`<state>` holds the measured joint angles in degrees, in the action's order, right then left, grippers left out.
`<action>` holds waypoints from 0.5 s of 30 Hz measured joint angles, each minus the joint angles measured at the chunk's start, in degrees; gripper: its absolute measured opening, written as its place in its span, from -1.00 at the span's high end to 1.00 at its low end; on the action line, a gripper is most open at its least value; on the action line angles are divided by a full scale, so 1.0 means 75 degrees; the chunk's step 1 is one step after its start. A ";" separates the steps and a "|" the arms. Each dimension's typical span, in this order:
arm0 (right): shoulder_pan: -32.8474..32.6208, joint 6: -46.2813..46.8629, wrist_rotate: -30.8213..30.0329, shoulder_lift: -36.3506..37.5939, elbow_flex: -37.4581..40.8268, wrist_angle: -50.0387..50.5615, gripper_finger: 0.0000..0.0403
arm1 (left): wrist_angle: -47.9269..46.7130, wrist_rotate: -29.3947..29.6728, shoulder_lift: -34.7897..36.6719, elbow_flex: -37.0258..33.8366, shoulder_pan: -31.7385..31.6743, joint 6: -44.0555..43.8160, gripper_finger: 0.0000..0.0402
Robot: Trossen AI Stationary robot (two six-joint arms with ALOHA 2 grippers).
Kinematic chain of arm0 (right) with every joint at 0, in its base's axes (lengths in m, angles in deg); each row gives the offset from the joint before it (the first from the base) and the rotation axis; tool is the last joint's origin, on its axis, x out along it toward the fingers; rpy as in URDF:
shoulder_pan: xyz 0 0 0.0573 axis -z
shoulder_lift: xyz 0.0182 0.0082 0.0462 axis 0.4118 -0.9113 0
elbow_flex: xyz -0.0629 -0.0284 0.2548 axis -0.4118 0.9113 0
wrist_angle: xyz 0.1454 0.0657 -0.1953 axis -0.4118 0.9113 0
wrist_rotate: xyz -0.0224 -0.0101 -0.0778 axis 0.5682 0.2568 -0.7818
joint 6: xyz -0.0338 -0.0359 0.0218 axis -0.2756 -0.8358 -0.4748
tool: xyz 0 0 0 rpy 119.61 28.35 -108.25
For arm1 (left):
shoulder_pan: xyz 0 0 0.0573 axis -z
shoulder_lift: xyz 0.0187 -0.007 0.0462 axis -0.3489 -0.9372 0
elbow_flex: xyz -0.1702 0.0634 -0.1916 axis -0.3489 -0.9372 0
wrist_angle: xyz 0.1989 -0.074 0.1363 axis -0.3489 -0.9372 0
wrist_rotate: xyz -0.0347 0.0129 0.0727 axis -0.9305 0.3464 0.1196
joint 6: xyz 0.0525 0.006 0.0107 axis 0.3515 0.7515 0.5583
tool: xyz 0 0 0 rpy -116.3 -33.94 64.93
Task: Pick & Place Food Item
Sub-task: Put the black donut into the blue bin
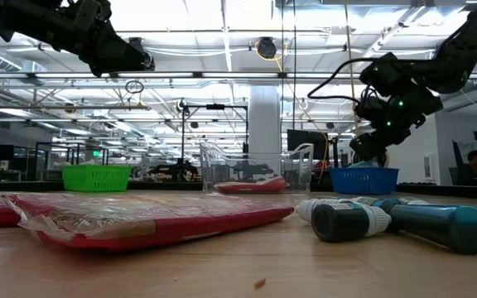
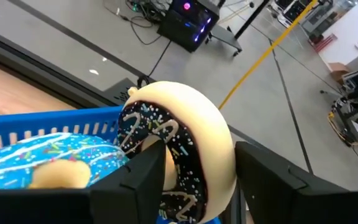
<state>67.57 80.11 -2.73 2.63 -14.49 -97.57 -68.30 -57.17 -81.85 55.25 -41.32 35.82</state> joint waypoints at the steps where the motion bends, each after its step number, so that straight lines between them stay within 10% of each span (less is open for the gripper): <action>1: -0.0007 0.0095 0.0003 0.0041 0.0000 0.0087 0.10 | 0.0000 0.0000 0.0000 0.0000 0.0000 0.0000 0.07; 15: 0.0020 0.0940 -0.0029 0.0079 0.0003 0.1138 0.09 | 0.0000 0.0000 0.0000 0.0000 -0.0002 0.0000 0.07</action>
<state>67.73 87.15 -2.95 3.23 -14.46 -89.04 -68.30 -57.17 -81.85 55.25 -41.34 35.82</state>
